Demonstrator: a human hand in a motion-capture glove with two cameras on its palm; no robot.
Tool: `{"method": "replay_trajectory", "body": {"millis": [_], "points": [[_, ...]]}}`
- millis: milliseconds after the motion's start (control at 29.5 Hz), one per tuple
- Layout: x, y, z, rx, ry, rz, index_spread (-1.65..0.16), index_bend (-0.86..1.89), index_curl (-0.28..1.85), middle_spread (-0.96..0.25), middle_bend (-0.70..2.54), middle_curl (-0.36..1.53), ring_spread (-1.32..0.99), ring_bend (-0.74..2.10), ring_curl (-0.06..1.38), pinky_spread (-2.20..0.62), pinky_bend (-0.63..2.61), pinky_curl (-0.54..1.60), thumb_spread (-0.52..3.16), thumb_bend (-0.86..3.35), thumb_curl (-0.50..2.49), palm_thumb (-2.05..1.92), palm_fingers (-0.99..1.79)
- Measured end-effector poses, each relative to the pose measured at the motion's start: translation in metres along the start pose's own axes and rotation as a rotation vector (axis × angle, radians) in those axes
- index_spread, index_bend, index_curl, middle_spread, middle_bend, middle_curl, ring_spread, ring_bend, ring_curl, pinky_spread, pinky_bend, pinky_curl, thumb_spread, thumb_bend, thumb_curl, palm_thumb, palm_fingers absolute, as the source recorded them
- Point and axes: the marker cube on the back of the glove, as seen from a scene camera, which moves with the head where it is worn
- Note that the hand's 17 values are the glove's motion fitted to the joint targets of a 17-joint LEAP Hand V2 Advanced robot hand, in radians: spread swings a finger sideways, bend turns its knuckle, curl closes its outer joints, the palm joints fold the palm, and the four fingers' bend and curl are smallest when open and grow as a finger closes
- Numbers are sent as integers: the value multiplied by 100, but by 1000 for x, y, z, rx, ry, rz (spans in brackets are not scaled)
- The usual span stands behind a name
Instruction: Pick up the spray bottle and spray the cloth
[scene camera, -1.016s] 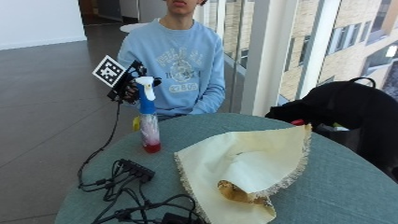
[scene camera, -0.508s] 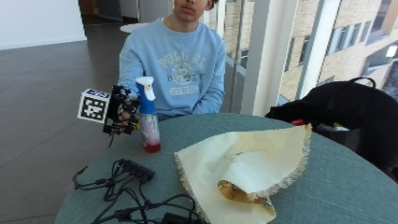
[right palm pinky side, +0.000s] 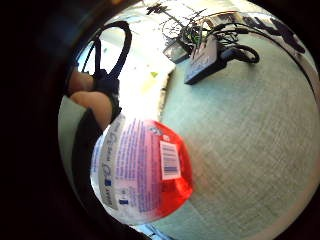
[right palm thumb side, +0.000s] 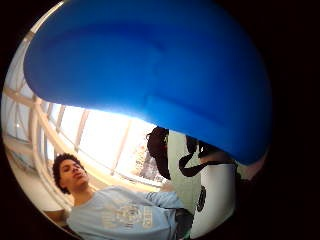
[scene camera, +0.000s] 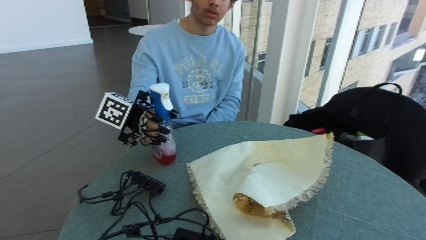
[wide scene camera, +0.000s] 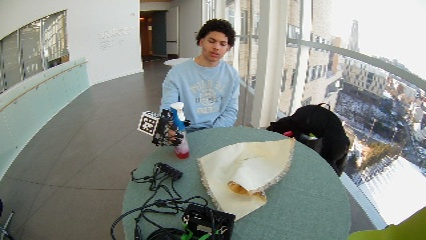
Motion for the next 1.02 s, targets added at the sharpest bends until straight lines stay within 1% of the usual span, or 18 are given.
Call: {"method": "replay_trajectory", "body": {"millis": [135, 339, 508, 745, 880, 1016], "points": [[-8, -16, 3, -22, 54, -33, -31, 12, 19, -10, 43, 43, -7, 50, 38, 5, 37, 36, 101, 6, 37, 83, 101], [-33, -47, 4, -186, 180, -135, -30, 10, 20, -10, 41, 44, -8, 51, 39, 2, 38, 37, 100, 4, 41, 86, 106], [-60, -84, 20, -289, 297, -45, -28, 8, 20, -10, 40, 44, -8, 51, 39, -1, 39, 38, 100, 1, 43, 88, 108], [-85, -133, 52, -509, 466, -51, -27, 8, 20, -10, 40, 45, -8, 51, 40, -3, 40, 38, 99, -2, 45, 88, 110], [-94, -149, 70, -614, 537, -27, -27, 8, 20, -10, 40, 45, -8, 52, 40, -3, 40, 38, 98, -2, 46, 89, 110], [-96, -156, 84, -684, 610, 1, -26, 8, 20, -10, 40, 46, -8, 53, 40, -5, 42, 38, 98, -2, 48, 89, 111]]}}
